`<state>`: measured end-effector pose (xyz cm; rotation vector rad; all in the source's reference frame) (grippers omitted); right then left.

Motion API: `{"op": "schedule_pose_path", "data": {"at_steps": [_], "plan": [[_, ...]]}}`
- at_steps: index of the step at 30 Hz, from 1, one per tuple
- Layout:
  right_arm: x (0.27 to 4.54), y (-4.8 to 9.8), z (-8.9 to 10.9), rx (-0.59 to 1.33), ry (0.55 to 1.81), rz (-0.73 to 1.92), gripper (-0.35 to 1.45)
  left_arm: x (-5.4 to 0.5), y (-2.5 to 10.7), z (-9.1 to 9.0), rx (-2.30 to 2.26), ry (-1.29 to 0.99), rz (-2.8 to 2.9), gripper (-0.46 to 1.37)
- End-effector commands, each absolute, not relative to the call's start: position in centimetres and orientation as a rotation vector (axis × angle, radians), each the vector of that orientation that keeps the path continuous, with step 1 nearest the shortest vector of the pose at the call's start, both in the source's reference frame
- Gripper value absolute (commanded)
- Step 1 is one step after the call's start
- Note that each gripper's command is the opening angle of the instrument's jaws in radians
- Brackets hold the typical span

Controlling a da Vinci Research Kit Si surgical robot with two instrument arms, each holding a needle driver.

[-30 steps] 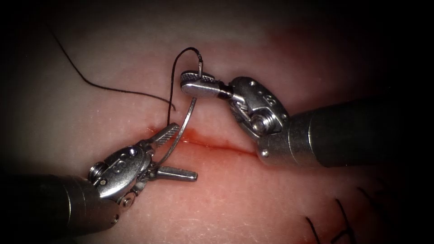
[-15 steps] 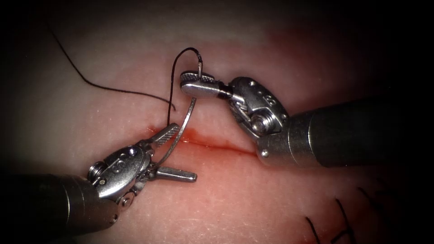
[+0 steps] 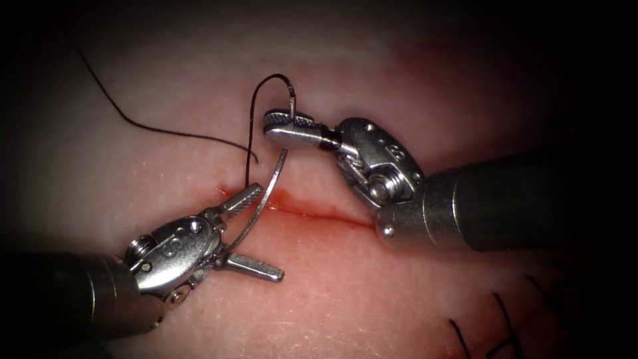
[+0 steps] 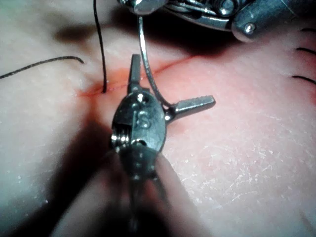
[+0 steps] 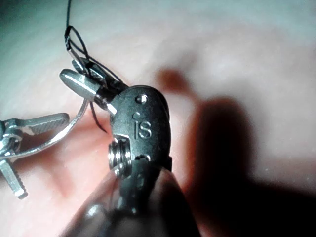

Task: Wound Closure
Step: Hand over the needle from the right to the left gripper

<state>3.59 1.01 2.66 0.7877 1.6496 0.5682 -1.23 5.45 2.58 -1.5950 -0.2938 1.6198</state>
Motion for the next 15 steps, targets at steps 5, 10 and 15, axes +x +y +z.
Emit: {"op": "schedule_pose_path", "data": {"at_steps": [5, 10, 15], "plan": [[3.59, 1.01, 2.66, 0.788, 1.649, 0.568, -0.3, -1.16, 5.51, 2.58, -1.611, -0.257, 1.679, 1.07], [3.59, 1.01, 2.66, 0.788, 1.649, 0.568, -0.3, -1.14, 5.54, 2.62, -1.612, -0.227, 1.781, 1.05], [3.59, 1.01, 2.66, 0.788, 1.649, 0.568, -0.3, -1.12, 5.49, 2.69, -1.603, -0.195, 1.925, 1.06]]}}
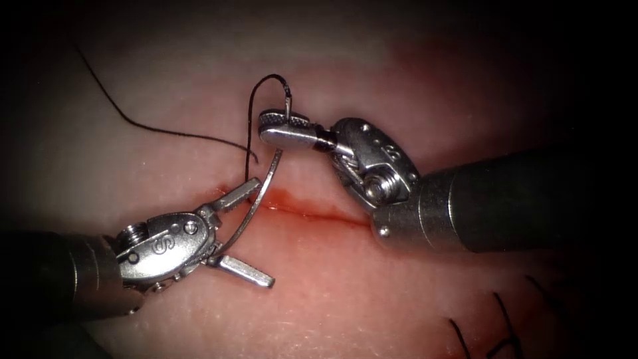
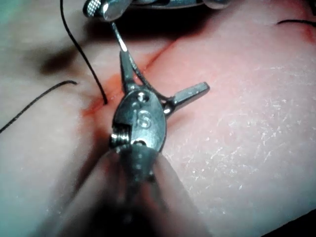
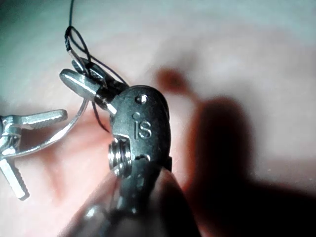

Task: Wound Closure
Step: Hand over the needle from the right to the left gripper

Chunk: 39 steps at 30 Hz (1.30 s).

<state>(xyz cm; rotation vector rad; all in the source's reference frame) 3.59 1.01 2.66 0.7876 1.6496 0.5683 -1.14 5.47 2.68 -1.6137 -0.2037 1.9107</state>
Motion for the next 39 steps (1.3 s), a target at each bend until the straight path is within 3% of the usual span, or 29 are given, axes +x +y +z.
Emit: {"op": "schedule_pose_path", "data": {"at_steps": [1, 9, 15, 25, 31, 39], "plan": [[3.59, 1.01, 2.66, 0.788, 1.649, 0.568, -0.3, -1.12, 5.49, 2.69, -1.604, -0.192, 1.933, 1.06], [3.59, 1.01, 2.66, 0.788, 1.649, 0.568, -0.3, -1.01, 5.45, 2.82, -1.566, -0.147, 2.157, 1.16], [3.59, 1.01, 2.66, 0.788, 1.649, 0.568, -0.3, -0.87, 5.44, 2.82, -1.534, -0.074, 2.256, 0.94], [3.59, 1.01, 2.66, 0.788, 1.649, 0.568, -0.3, -0.55, 5.31, 2.74, -1.442, -0.108, 2.506, 1.04], [3.59, 1.01, 2.66, 0.788, 1.649, 0.568, -0.3, -0.37, 5.28, 2.72, -1.345, -0.123, 2.619, 1.34], [3.59, 1.01, 2.66, 0.788, 1.649, 0.568, -0.3, -0.15, 5.5, 2.73, -1.298, -0.151, 2.536, 1.27]]}}
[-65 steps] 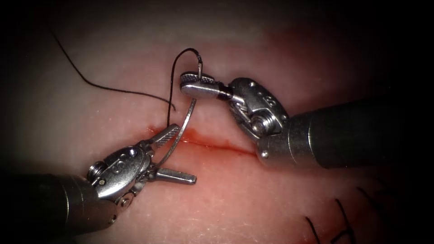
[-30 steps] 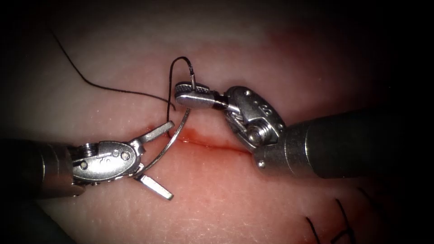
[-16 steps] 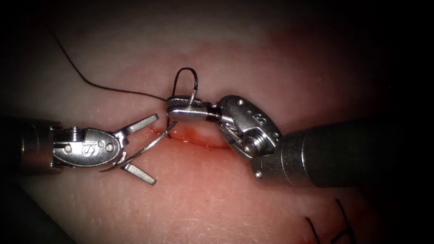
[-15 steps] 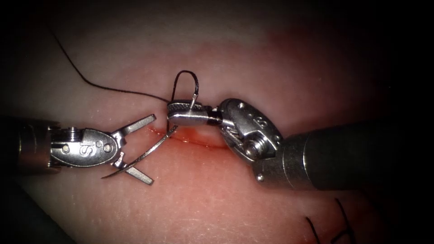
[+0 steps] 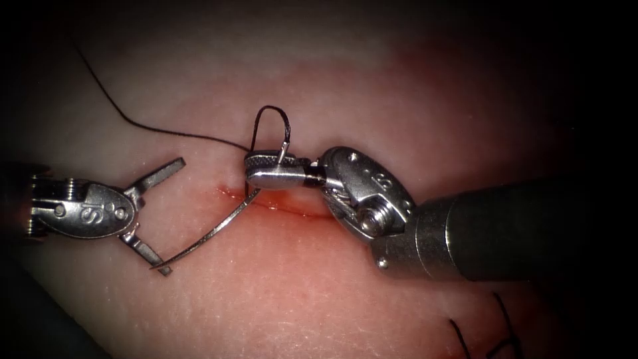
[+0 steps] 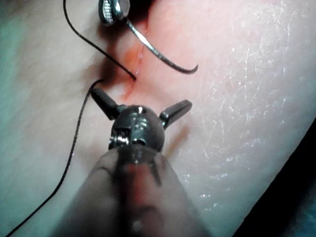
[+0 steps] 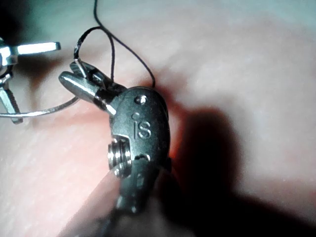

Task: Wound Closure
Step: Hand over the needle from the right to the left gripper

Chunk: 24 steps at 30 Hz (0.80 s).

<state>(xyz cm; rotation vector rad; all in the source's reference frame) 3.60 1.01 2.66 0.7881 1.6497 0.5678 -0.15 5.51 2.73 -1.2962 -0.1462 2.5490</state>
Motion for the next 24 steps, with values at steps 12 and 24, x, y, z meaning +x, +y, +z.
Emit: {"op": "schedule_pose_path", "data": {"at_steps": [12, 24], "plan": [[3.59, 1.01, 2.66, 0.788, 1.649, 0.568, -0.3, 0.0, 5.97, 2.21, -1.158, -0.493, 2.102, 0.66], [3.59, 1.01, 2.66, 0.788, 1.649, 0.568, -0.3, -0.29, 5.63, 1.87, -1.203, -0.915, 1.921, 1.09]]}}
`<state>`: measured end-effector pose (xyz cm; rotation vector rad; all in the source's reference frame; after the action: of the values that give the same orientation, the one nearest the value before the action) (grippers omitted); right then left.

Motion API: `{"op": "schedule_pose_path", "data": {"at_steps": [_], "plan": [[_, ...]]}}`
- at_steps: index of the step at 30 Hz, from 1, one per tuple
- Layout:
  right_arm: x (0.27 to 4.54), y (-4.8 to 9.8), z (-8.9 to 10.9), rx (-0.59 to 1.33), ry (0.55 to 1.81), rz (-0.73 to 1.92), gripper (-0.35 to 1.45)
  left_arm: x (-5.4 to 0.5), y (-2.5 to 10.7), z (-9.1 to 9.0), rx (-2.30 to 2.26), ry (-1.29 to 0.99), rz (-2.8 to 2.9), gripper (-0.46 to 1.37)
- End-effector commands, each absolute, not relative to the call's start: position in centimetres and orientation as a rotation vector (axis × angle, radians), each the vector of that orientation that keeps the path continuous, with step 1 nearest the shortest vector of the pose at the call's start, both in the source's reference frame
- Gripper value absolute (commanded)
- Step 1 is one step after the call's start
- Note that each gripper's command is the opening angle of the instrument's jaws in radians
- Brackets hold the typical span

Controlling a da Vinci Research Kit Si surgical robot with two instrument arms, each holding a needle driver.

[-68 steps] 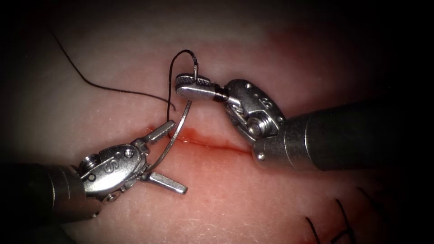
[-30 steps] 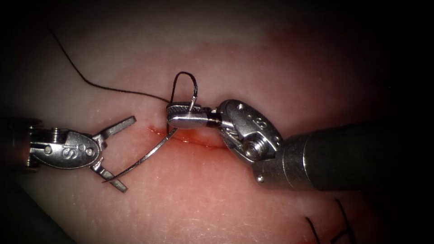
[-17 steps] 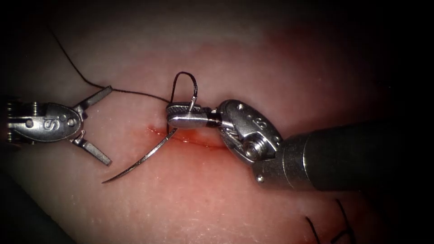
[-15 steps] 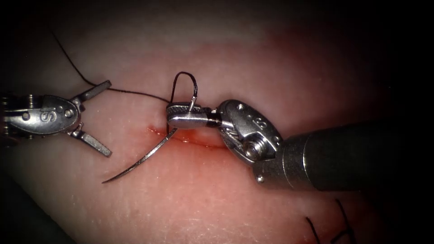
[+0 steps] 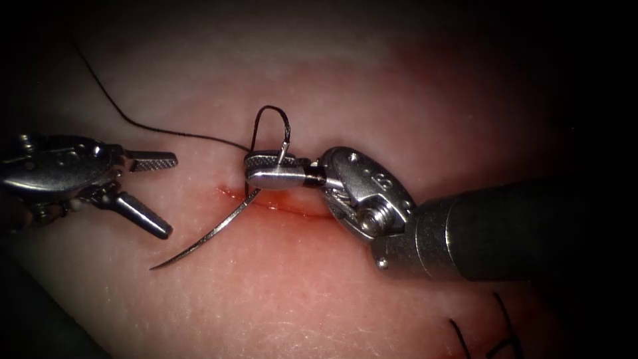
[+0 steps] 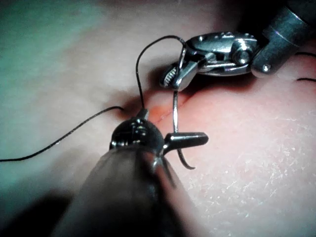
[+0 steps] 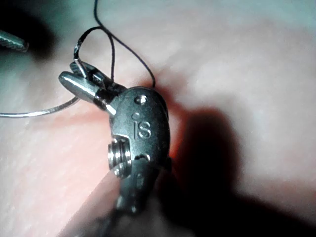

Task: Wound Closure
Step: Hand over the needle from the right to the left gripper

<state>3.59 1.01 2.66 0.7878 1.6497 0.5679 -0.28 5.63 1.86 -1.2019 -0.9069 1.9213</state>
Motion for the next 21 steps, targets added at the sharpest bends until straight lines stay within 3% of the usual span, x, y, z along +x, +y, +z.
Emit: {"op": "schedule_pose_path", "data": {"at_steps": [1, 3, 21], "plan": [[3.59, 1.01, 2.66, 0.788, 1.649, 0.568, -0.3, -0.31, 5.62, 1.86, -1.202, -0.933, 1.917, 1.15], [3.59, 1.01, 2.66, 0.788, 1.649, 0.568, -0.3, -0.38, 5.62, 1.88, -1.205, -0.978, 1.903, 1.26], [3.59, 1.01, 2.66, 0.788, 1.649, 0.568, -0.3, -0.64, 5.52, 2.6, -1.099, -1.086, 1.911, 1.32]]}}
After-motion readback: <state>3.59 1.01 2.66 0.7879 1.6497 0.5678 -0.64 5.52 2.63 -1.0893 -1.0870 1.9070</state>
